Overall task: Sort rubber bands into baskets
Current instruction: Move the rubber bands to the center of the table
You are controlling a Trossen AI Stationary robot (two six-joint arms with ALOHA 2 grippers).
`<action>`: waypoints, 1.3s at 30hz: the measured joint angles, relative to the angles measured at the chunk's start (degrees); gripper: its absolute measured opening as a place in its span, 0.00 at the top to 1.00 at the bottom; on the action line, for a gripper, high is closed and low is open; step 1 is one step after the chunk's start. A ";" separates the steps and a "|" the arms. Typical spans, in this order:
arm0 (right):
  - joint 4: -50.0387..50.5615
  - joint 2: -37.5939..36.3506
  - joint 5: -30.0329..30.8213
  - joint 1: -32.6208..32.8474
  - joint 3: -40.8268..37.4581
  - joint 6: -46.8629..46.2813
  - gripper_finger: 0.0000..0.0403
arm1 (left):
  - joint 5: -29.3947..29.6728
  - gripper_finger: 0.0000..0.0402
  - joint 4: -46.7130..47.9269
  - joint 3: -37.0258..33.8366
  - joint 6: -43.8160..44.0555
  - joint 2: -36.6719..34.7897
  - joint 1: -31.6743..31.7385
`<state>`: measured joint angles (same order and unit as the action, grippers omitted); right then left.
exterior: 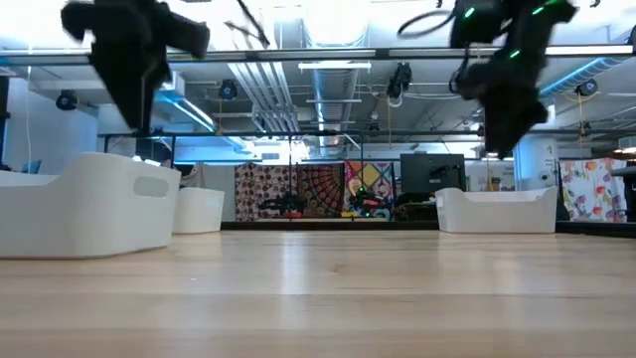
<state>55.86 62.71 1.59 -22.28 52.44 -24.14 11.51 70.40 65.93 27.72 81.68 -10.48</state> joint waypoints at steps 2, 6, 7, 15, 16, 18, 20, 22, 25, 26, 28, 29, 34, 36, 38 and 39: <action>1.75 -2.30 -1.49 7.72 -1.64 -4.76 0.45 | 0.00 0.61 0.49 2.09 1.15 -0.81 -0.34; 4.73 -4.81 -2.36 26.74 -3.26 -18.98 0.46 | 1.95 0.61 -6.27 5.02 3.13 -1.91 -0.45; 5.00 -4.85 -2.40 31.40 -3.36 -22.98 0.47 | 3.39 0.61 -9.70 5.46 3.17 -1.97 -0.44; 4.34 3.94 -15.02 58.62 -1.50 -55.23 0.47 | 5.92 0.61 -36.95 4.61 -7.32 -1.90 -0.42; 3.61 5.62 -18.41 60.92 -1.17 -58.29 0.47 | 5.95 0.61 -37.76 4.53 -8.43 -1.89 -0.42; -0.18 8.84 -25.78 64.64 -1.00 -63.73 0.47 | 5.95 0.61 -37.44 4.53 -10.33 -1.89 -0.39; -5.40 12.20 -30.18 67.84 -1.22 -68.96 0.47 | 5.43 0.61 -36.30 4.53 -11.86 -1.91 -0.39; -10.86 15.42 -30.56 69.93 -1.82 -73.36 0.46 | 2.35 0.61 -35.38 4.32 -12.88 -1.91 -0.40; -15.39 20.10 -31.12 71.00 -3.08 -77.53 0.41 | -1.34 0.61 -35.43 3.17 -11.68 -1.91 -1.19; -16.01 21.58 -31.91 71.04 -3.16 -78.50 0.39 | -1.71 0.61 -35.43 2.67 -11.43 -1.91 -1.80; -16.24 23.72 -34.80 71.05 -3.13 -79.64 0.33 | -1.71 0.61 -35.44 1.40 -11.57 -1.93 -3.43; -16.45 24.76 -35.92 71.05 -2.96 -80.02 0.31 | -1.75 0.61 -35.46 0.65 -11.84 -1.93 -4.27; -22.51 28.44 -38.53 71.03 -2.48 -83.38 0.21 | -1.70 0.61 -35.91 -3.61 -11.65 -1.93 -7.81; -23.29 30.35 -40.12 71.03 -2.71 -83.81 0.20 | -1.66 0.61 -36.03 -4.97 -10.28 -1.98 -8.93; -23.57 32.41 -41.08 71.03 -2.81 -82.40 0.21 | -1.66 0.61 -36.23 -5.89 -8.96 -2.02 -9.89; -23.72 33.46 -41.83 71.03 -2.81 -81.53 0.23 | -1.64 0.61 -36.49 -6.24 -8.53 -2.02 -10.28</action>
<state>32.13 96.17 -40.24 48.75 49.63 -105.67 9.87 33.91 59.69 19.18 79.66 -20.76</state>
